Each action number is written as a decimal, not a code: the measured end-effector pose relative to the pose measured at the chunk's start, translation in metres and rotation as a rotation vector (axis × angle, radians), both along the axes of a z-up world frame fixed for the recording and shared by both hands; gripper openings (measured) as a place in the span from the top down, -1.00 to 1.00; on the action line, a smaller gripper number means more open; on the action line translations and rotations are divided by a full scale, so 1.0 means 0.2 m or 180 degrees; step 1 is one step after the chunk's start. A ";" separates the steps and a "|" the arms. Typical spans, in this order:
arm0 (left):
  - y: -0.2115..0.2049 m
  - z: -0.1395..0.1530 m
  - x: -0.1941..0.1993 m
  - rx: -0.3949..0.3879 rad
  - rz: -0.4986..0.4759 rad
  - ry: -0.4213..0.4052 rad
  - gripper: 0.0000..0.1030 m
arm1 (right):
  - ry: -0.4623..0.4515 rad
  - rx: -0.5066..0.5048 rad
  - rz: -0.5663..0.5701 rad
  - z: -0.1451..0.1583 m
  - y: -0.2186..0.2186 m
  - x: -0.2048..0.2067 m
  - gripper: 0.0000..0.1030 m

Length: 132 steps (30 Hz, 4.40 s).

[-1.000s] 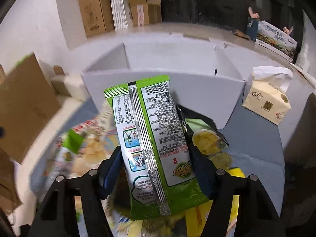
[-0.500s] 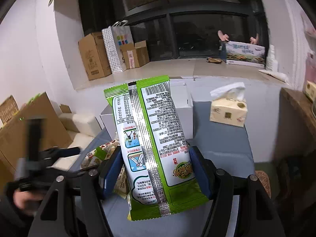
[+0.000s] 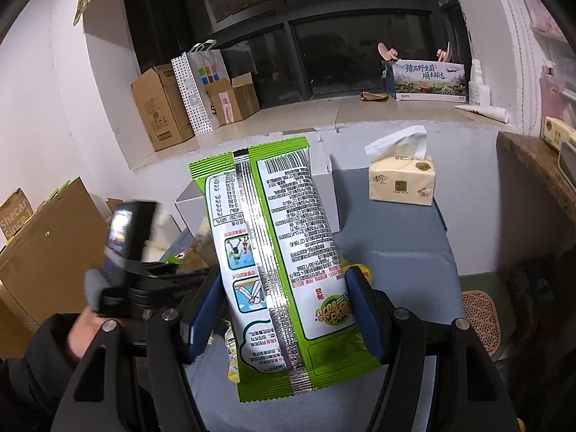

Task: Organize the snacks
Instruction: 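Grasp the white chip bag with left tool while right tool grasps green bar, drop both in box, then move both tools back over the snack pile, then grasp green bar with left tool while right tool grasps chip bag, place both in box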

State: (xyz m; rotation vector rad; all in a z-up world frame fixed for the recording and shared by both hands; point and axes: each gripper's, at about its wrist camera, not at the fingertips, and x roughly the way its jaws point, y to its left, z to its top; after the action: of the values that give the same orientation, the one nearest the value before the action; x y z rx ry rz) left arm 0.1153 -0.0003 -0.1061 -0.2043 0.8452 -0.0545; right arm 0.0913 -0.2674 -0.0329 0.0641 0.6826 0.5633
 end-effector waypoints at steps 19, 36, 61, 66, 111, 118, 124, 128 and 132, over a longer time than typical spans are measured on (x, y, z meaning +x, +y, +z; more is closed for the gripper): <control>0.41 0.53 0.71 -0.0119 0.0173 -0.0535 0.24 | 0.0226 -0.0077 -0.0045 0.16 0.55 1.00 -0.39; 0.53 0.24 1.01 0.0115 0.0255 0.0021 -1.00 | 0.0573 -0.0421 -0.0118 -0.07 0.75 1.45 -0.89; 0.18 0.59 -0.44 0.0155 -0.0033 -0.1262 -1.00 | -0.0237 0.0626 0.0305 0.16 0.12 0.07 -1.00; 0.11 0.51 -0.58 0.0292 -0.0027 -0.1164 -1.00 | -0.0146 0.0487 0.0160 0.02 0.03 -0.08 -1.00; 0.19 -0.15 -0.35 -0.0033 0.0189 0.0238 -0.98 | -0.0328 0.0256 0.0223 0.09 0.09 0.34 -0.37; 0.17 -0.29 -0.29 -0.0333 0.0145 0.0447 0.57 | -0.0206 0.0341 0.0392 0.00 0.12 0.11 -0.39; 0.16 -0.18 -0.37 -0.0360 0.0035 0.0252 0.72 | -0.0159 0.0379 0.0369 -0.04 0.09 0.04 -0.39; 0.14 0.00 -0.47 -0.0375 -0.0118 -0.0013 0.72 | -0.0184 0.0438 0.0355 -0.03 0.07 0.01 -0.39; 0.15 0.22 -0.51 -0.0209 -0.0110 -0.0362 0.72 | -0.0239 0.0452 0.0370 -0.01 0.09 0.00 -0.40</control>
State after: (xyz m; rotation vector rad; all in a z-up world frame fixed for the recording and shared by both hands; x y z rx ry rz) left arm 0.0135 0.0291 -0.0626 -0.2460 0.7340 -0.1251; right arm 0.0913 -0.2489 -0.0341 0.1357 0.5752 0.7223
